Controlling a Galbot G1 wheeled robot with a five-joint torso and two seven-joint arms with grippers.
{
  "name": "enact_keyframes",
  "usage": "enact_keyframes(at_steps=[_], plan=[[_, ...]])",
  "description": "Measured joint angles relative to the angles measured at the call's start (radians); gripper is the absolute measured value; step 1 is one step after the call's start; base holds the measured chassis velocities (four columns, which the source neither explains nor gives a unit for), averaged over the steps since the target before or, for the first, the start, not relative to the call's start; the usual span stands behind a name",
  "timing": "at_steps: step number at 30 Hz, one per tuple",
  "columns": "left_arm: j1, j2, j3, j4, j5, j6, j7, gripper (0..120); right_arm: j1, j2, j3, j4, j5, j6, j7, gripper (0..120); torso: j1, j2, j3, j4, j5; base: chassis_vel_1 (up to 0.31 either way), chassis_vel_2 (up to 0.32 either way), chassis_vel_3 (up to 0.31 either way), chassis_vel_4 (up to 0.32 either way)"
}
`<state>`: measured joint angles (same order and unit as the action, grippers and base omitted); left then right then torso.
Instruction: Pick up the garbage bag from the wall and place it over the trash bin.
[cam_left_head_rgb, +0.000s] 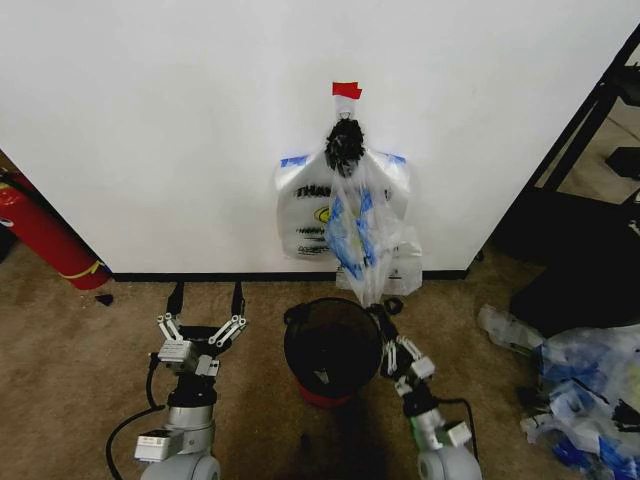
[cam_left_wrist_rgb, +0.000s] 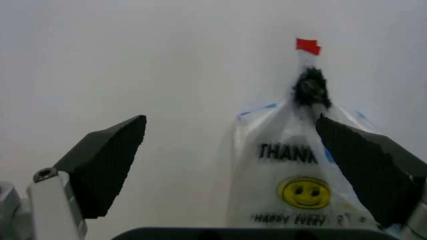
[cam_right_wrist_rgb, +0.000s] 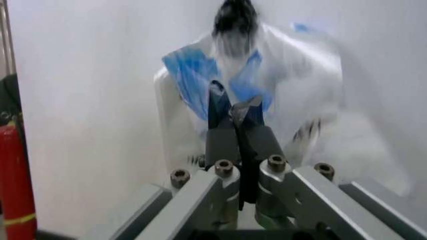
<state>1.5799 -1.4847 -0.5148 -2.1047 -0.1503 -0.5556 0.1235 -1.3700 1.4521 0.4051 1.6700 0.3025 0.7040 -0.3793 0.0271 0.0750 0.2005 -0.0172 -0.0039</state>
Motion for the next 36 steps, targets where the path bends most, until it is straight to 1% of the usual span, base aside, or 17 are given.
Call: enact_keyframes(at_steps=[2,3,4,5,6,7,8,9,11,12,16,19,20,23,26,30,36], plan=[[-0.015,0.030,0.013,0.001,-0.004,0.016,0.003,100,0.011,-0.002,-0.001,0.002,-0.002,-0.005,0.002,0,0.000,0.000,0.000,0.0001,0.0000,0.000,0.000,0.000,0.000],[-0.029,0.060,0.027,0.002,-0.015,0.033,0.007,100,0.018,-0.002,-0.003,0.002,-0.005,-0.008,0.002,0,0.000,0.000,0.000,-0.0001,-0.0001,0.000,0.000,0.000,0.000],[-0.029,0.060,0.027,0.002,-0.015,0.033,0.007,100,0.018,-0.002,-0.003,0.002,-0.005,-0.008,0.002,0,0.000,0.000,0.000,-0.0001,-0.0001,0.000,0.000,0.000,0.000],[-0.042,0.096,0.044,0.002,-0.038,0.056,0.016,100,0.023,-0.003,-0.007,-0.001,-0.009,-0.010,0.002,0,0.000,0.000,0.000,-0.0005,-0.0001,0.000,0.000,0.000,0.000],[-0.050,0.134,0.060,-0.005,-0.083,0.088,0.029,100,0.030,-0.004,-0.018,-0.010,-0.013,-0.011,0.002,0,0.000,0.000,0.000,-0.0004,-0.0002,0.000,0.000,0.000,0.000],[-0.060,0.158,0.072,-0.010,-0.121,0.112,0.035,100,0.036,-0.003,-0.024,-0.017,-0.019,-0.011,0.000,0,0.000,0.000,0.000,0.0005,0.0001,0.000,0.000,0.000,0.000],[-0.080,0.186,0.088,-0.018,-0.171,0.144,0.039,100,0.039,-0.002,-0.028,-0.024,-0.026,-0.010,-0.002,0,0.000,0.000,0.000,0.0003,0.0002,0.000,0.000,0.000,0.000],[-0.088,0.196,0.095,-0.021,-0.188,0.157,0.039,100,0.039,-0.002,-0.028,-0.026,-0.028,-0.010,-0.002,0,0.000,0.000,0.000,0.0002,0.0001,0.000,0.000,0.000,0.000],[-0.136,0.250,0.135,-0.037,-0.286,0.228,0.039,100,0.043,-0.001,-0.030,-0.042,-0.040,-0.006,-0.006,0,0.000,0.000,0.000,-0.0005,0.0000,0.000,0.000,0.000,0.000],[-0.136,0.250,0.135,-0.037,-0.286,0.228,0.039,100,0.043,-0.001,-0.030,-0.042,-0.040,-0.006,-0.006,0,0.000,0.000,0.000,-0.0005,0.0000,0.000,0.000,0.000,0.000],[-0.204,0.337,0.216,-0.040,-0.404,0.302,0.036,100,0.048,0.001,-0.029,-0.057,-0.055,-0.001,-0.009,0,0.000,0.000,0.000,-0.0002,0.0001,0.000,0.000,0.000,0.000],[-0.263,0.385,0.280,0.006,-0.444,0.327,0.011,100,0.054,0.002,-0.029,-0.067,-0.063,0.002,-0.010,0,0.000,0.000,0.000,-0.0002,-0.0001,0.000,0.000,0.000,0.000],[-0.263,0.385,0.280,0.006,-0.444,0.327,0.011,100,0.054,0.002,-0.029,-0.067,-0.063,0.002,-0.010,0,0.000,0.000,0.000,-0.0002,-0.0001,0.000,0.000,0.000,0.000],[-0.324,0.412,0.338,0.052,-0.458,0.339,-0.014,100,0.063,0.005,-0.027,-0.081,-0.078,0.009,-0.010,0,0.000,0.000,0.000,0.0000,0.0000,0.000,0.000,0.000,0.000],[-0.403,0.436,0.420,0.088,-0.462,0.351,-0.059,100,0.072,0.008,-0.026,-0.098,-0.092,0.014,-0.009,0,0.000,0.000,0.000,0.0000,-0.0001,0.000,0.000,0.000,0.000],[-0.480,0.453,0.494,0.103,-0.463,0.369,-0.109,100,0.080,0.012,-0.026,-0.114,-0.105,0.016,-0.008,0,0.000,0.000,0.000,-0.0002,0.0002,0.000,0.000,0.000,0.000],[-0.574,0.440,0.565,0.105,-0.475,0.419,-0.193,100,0.099,0.020,-0.027,-0.148,-0.117,0.020,-0.005,0,0.000,0.000,0.000,0.0000,0.0001,0.000,0.000,0.000,0.000]])
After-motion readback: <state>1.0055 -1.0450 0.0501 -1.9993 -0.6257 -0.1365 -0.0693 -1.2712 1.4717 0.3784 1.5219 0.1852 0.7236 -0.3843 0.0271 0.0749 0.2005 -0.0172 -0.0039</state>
